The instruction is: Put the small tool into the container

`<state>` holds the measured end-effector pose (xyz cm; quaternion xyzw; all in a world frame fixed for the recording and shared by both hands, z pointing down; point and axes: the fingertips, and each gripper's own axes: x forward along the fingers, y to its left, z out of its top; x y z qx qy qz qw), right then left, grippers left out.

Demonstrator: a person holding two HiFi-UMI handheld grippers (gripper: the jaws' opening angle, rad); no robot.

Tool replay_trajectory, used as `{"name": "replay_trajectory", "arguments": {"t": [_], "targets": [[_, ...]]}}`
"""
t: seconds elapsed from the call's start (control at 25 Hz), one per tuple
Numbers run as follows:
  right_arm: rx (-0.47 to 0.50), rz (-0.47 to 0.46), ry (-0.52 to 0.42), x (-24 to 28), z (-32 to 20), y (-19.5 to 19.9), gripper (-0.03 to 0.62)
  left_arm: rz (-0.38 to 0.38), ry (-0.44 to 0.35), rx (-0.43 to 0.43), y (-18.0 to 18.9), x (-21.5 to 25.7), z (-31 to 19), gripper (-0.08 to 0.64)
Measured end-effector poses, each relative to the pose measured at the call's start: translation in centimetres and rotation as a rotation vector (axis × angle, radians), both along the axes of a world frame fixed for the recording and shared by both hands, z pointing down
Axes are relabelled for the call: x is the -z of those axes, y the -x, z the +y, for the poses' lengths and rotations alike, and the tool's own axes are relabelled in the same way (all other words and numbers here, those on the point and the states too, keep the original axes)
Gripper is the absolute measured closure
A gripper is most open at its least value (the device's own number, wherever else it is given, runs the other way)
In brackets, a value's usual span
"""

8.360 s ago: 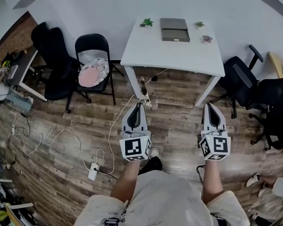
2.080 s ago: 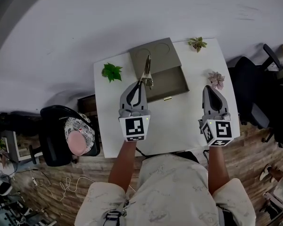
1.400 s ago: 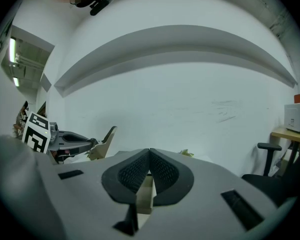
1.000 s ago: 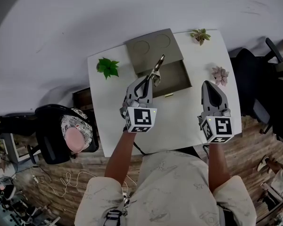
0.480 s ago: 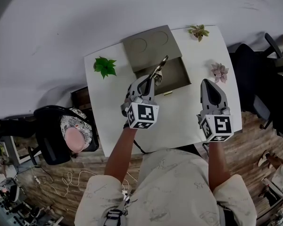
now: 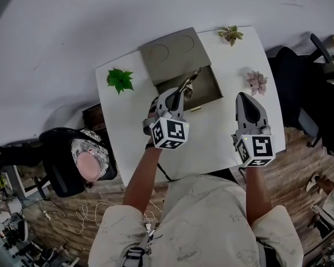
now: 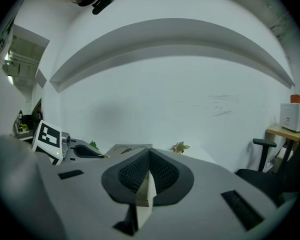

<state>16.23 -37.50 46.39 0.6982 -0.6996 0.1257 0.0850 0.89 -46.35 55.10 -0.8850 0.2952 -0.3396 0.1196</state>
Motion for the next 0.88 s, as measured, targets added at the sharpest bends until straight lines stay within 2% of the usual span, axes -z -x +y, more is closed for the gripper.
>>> {"name": "replay_trajectory", "arguments": {"t": [0.6,0.88], "targets": [[-0.007,-0.016,0.003,-0.2,0.6,0.1,0.577,-0.241,-0.065,-0.179,-1.6,-1.4,0.3,0.551],[-0.008,-0.013,0.002,-0.2,1.1,0.3,0.577,-0.304,-0.102,-0.243,-1.9,-1.9,1.0,0.551]]}}
